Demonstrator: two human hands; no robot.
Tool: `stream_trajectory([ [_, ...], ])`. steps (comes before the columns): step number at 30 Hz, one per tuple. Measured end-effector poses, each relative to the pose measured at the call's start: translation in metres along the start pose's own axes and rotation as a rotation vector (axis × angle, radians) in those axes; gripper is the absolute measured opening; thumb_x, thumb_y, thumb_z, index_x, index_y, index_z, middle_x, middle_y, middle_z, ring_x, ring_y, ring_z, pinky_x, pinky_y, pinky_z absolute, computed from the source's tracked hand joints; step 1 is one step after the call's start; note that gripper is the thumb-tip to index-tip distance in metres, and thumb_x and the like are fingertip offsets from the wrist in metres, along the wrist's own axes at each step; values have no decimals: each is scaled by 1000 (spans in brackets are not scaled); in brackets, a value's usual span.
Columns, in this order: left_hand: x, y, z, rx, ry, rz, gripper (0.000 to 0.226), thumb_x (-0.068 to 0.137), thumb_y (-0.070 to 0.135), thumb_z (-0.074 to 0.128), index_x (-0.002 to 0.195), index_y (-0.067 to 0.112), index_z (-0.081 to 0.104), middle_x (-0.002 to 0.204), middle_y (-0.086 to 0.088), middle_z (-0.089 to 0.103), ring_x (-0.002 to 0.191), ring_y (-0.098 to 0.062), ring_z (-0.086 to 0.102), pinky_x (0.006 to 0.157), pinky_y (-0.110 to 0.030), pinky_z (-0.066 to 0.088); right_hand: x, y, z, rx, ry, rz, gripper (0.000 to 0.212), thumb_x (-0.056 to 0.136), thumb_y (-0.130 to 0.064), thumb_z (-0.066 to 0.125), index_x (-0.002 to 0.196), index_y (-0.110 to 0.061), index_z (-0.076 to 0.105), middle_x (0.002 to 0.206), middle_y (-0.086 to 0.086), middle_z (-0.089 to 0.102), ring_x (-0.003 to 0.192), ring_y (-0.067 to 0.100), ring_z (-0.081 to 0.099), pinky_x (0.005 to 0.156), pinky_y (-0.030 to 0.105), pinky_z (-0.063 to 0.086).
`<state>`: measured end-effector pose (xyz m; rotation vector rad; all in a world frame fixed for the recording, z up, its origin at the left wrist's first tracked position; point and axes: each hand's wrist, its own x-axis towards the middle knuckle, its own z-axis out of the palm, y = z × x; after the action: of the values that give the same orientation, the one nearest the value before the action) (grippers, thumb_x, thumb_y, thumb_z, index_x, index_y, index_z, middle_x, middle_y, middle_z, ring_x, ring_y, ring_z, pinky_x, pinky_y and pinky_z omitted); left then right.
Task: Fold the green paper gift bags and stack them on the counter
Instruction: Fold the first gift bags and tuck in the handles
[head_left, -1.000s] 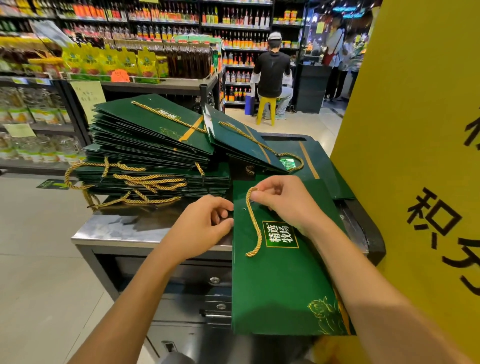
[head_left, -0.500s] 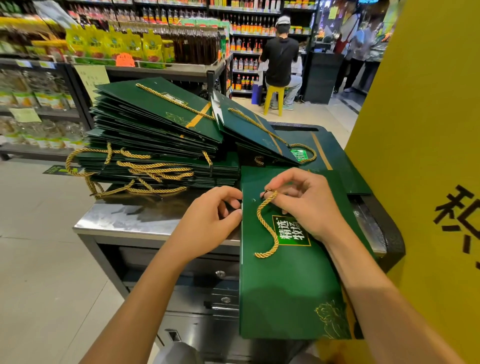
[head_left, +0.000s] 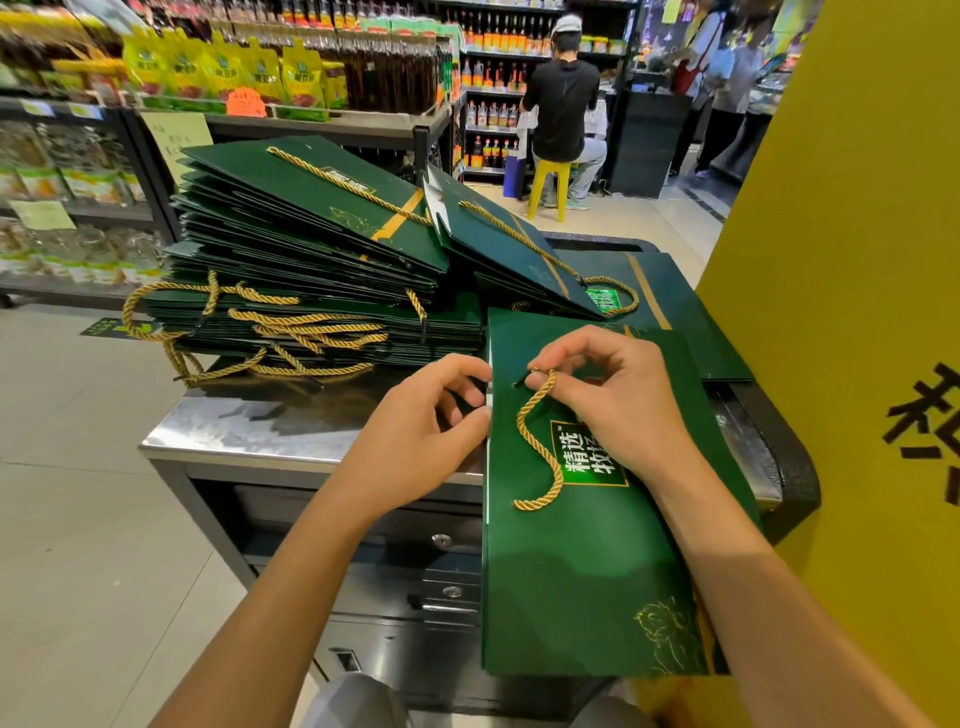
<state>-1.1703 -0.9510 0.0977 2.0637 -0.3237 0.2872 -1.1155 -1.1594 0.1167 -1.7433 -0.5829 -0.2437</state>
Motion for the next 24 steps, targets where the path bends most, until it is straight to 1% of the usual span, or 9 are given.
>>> stream_trajectory([
  [5,-1,0,1,-3,3,-3,24,95,23,68,118,29,63,96,5,64,76,-16,57,66,-22,46,0,1,3,-17,-4,-5,15,79,-8,85,83,-19,75,74,18,64,70,40,56,61,48,49],
  [9,-2,1,1,20,7,-5,27,95,20,66,120,30,61,96,6,63,77,-15,58,66,-21,45,0,3,4,-79,-82,-11,21,82,-7,83,86,-26,77,76,13,66,71,41,55,59,36,42],
  [11,-2,2,1,24,9,-9,29,95,19,65,120,32,61,96,6,63,77,-15,58,65,-20,45,-1,3,5,-120,-141,-67,30,86,-1,76,98,-28,79,83,-1,66,71,29,56,61,37,43],
  [13,-1,4,1,3,11,-16,30,95,18,64,119,35,61,96,5,63,76,-17,58,65,-22,47,-2,3,7,-168,-196,-119,44,90,5,68,109,-34,78,90,-7,61,74,17,55,63,36,44],
  [15,1,5,1,-37,10,-22,29,95,17,64,117,35,62,94,3,64,76,-18,58,67,-26,49,-1,2,8,-199,-224,-126,53,91,7,62,112,-40,75,92,-5,56,79,17,55,64,37,44],
  [17,4,7,1,-96,11,-28,27,95,16,66,118,30,64,90,1,65,72,-15,56,69,-28,50,-1,1,8,-221,-216,-138,56,91,9,59,112,-40,75,92,-2,54,81,17,54,65,36,44],
  [20,8,9,2,-145,12,-41,26,94,17,69,119,25,66,83,6,63,70,-10,53,70,-24,50,-3,-2,10,-301,-223,-191,56,90,11,51,113,-37,70,92,-1,49,84,16,52,71,25,41],
  [22,9,12,3,-138,1,-35,25,94,18,68,116,29,66,82,6,63,71,-8,53,70,-23,50,-4,-3,10,-362,-244,-211,54,90,9,47,113,-38,62,91,0,46,85,16,50,74,26,40],
  [24,8,14,2,-120,-5,-25,26,95,18,68,115,34,67,86,0,65,72,-11,55,72,-27,52,-5,-4,10,-385,-255,-205,50,90,6,46,113,-37,59,90,0,44,85,18,50,75,30,40],
])
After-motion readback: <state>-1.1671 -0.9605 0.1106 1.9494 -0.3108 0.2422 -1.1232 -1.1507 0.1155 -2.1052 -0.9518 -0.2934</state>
